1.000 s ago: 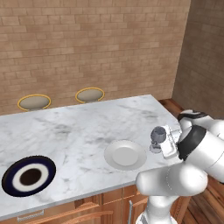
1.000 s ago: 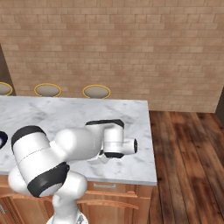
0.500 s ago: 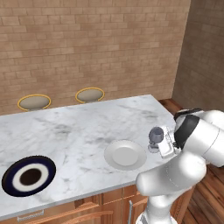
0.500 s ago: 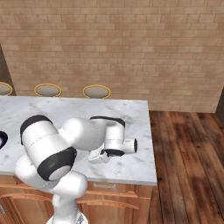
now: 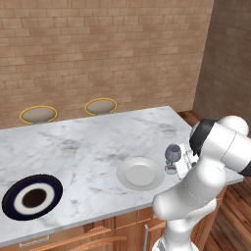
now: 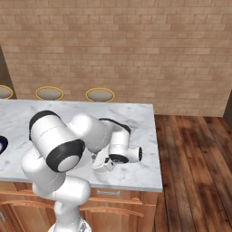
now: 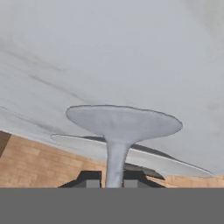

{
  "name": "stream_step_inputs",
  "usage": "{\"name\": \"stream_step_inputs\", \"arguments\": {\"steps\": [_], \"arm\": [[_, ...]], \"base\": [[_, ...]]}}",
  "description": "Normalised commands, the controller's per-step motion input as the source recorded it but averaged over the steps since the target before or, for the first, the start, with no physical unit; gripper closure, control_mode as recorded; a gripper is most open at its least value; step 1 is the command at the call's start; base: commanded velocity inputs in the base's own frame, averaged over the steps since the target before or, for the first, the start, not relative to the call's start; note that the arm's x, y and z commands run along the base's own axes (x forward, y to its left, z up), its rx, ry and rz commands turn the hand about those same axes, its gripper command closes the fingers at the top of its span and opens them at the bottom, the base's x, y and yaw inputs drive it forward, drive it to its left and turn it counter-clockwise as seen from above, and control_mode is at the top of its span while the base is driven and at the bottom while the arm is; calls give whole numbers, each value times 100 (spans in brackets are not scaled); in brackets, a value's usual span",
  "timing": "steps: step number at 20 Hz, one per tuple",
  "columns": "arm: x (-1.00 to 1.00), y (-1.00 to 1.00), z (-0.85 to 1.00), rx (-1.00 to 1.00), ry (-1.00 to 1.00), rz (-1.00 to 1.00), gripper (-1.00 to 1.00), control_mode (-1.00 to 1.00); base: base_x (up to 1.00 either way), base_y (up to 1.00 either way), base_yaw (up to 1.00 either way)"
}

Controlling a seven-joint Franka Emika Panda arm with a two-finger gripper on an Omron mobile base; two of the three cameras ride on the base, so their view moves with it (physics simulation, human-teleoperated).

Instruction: Retrieve the wine glasses from the counter and place one next to each plate.

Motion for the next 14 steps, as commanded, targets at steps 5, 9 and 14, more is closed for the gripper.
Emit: {"name": "stream_step_inputs", "arguments": {"steps": [5,9,14], "arm": [[20,0,-22,0,0,0,100,-100],[32,-9,-30,1,1,1,100,-100],[0,-6,-24,0,-3,3,-100,-100]], "base": [[0,0,0],[0,0,0],[0,0,0]]}}
